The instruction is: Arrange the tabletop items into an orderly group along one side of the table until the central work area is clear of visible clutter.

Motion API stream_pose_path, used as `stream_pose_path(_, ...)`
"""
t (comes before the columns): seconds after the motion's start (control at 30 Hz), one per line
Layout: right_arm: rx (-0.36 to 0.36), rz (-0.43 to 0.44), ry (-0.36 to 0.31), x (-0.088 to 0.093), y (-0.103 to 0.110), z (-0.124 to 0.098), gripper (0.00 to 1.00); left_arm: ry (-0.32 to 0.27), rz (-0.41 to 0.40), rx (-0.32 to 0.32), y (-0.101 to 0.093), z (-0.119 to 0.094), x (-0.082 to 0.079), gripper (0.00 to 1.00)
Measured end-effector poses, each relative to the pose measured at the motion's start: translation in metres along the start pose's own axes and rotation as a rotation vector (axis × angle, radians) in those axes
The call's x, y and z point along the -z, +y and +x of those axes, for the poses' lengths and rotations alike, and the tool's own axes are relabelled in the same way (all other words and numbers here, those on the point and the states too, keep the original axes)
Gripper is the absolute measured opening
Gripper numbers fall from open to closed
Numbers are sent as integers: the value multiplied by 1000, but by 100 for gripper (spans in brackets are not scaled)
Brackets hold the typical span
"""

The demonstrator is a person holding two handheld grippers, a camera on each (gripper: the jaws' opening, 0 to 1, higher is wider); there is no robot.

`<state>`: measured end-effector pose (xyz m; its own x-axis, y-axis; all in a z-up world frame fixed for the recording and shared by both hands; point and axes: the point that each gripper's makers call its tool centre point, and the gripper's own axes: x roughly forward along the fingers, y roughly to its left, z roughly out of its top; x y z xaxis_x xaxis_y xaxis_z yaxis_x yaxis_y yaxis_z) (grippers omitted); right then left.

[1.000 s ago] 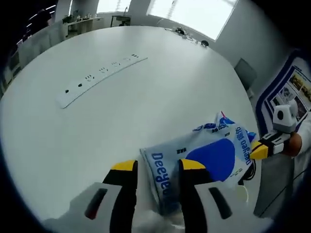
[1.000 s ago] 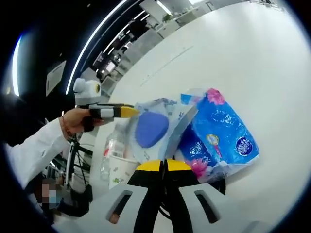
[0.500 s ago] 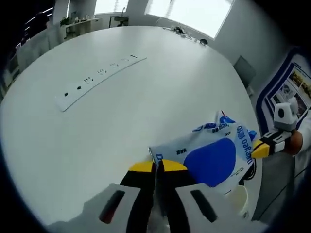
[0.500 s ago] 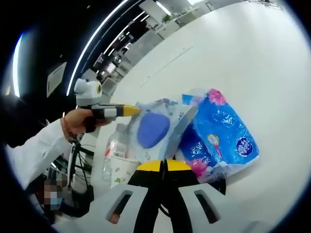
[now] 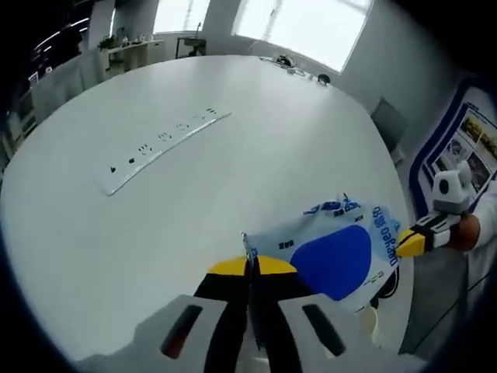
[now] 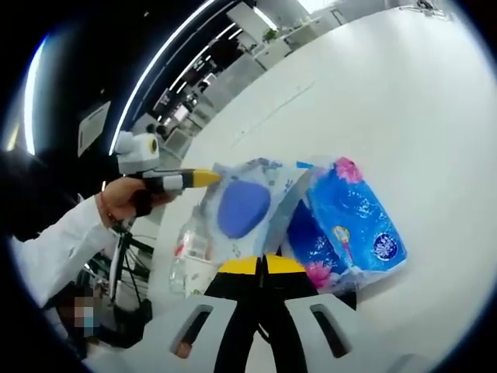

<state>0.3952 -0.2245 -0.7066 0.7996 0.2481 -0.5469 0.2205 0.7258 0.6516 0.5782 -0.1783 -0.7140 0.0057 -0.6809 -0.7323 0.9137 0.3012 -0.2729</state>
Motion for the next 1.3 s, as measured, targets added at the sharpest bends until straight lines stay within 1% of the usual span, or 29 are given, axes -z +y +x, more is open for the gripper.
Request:
stream_pose_path(0.23, -25, -37, -30, -18, 5, -9, 0, -34, 2, -37, -8, -22, -11, 0)
stream_pose_path(0.37, -37, -32, -54, -34, 2, -16, 0, -57, -5, -58, -14, -35, -19, 0)
stream_pose_path(0.5, -47, -51, -74, -49, 1, -24, 0, -71, -5, -76, -21, -44, -24, 0)
stream_pose_path(0.67, -61, -73, -86, -62, 1, -31, 0, -98, -7, -101, -31, -56, -33, 0)
stream_pose_path(0.9, -81, -100, -105, -83, -1, -41, 0, -138, -22, -128, -40, -71, -43, 0)
stream_pose_path(1.03, -96, -131, -112, -96, 0, -47, 0, -171, -43, -148, -50, -81, -48, 0)
stream_pose_path(1.2, -113, -166, -126, -118, -3, -53, 0, -209, -58, -170, -63, -91, -55, 0)
stream_pose_path(1.3, -119, -187, -131, -129, -4, -57, 0, -234, -66, -184, -73, -96, -61, 0)
